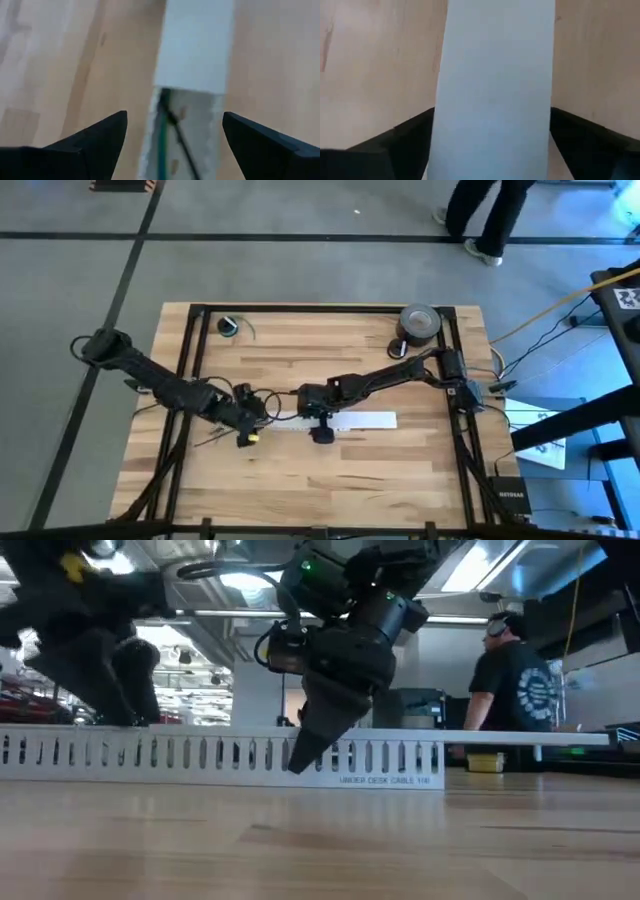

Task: Ziptie cables
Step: Close the white cable duct

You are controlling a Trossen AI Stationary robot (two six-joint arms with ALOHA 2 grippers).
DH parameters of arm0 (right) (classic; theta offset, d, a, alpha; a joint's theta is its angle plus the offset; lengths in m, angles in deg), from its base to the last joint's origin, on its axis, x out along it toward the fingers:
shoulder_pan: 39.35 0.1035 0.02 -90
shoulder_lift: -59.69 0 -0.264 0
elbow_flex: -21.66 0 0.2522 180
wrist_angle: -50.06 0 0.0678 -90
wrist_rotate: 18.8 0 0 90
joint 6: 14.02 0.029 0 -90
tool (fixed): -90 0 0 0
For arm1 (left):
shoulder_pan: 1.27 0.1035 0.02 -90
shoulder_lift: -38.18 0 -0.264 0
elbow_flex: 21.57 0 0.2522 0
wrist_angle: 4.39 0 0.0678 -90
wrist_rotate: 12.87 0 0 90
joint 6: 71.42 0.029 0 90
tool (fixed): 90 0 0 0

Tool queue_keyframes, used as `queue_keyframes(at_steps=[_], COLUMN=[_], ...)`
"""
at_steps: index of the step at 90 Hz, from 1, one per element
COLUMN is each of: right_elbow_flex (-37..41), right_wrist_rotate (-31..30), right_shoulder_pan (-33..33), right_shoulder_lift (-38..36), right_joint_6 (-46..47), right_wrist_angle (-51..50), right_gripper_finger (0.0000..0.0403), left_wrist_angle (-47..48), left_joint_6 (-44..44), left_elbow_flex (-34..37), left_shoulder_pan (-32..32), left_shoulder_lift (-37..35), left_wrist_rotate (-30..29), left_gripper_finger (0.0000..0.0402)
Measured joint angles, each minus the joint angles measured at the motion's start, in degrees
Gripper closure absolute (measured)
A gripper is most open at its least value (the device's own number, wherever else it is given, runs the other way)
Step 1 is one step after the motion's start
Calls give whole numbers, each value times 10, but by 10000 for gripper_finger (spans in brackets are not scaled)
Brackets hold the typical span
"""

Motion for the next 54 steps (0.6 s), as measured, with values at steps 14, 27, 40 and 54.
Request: queue_keyframes(at_steps=[14,27,40,54], right_elbow_flex=[0,0,-1,-1], right_wrist_rotate=[0,1,0,-22], right_shoulder_pan=[0,0,0,0], right_shoulder_lift=[0,0,0,0], right_joint_6=[10,10,5,0], right_wrist_angle=[1,11,15,22], right_gripper_finger=[47,47,47,47], left_wrist_angle=[-20,-58,-101,-138], left_joint_6=[25,48,32,31], left_elbow_flex=[2,18,42,56], left_shoulder_pan=[20,20,18,16], left_shoulder_lift=[-1,0,0,0], left_wrist_rotate=[59,51,47,40], left_gripper_finger=[87,87,87,108])
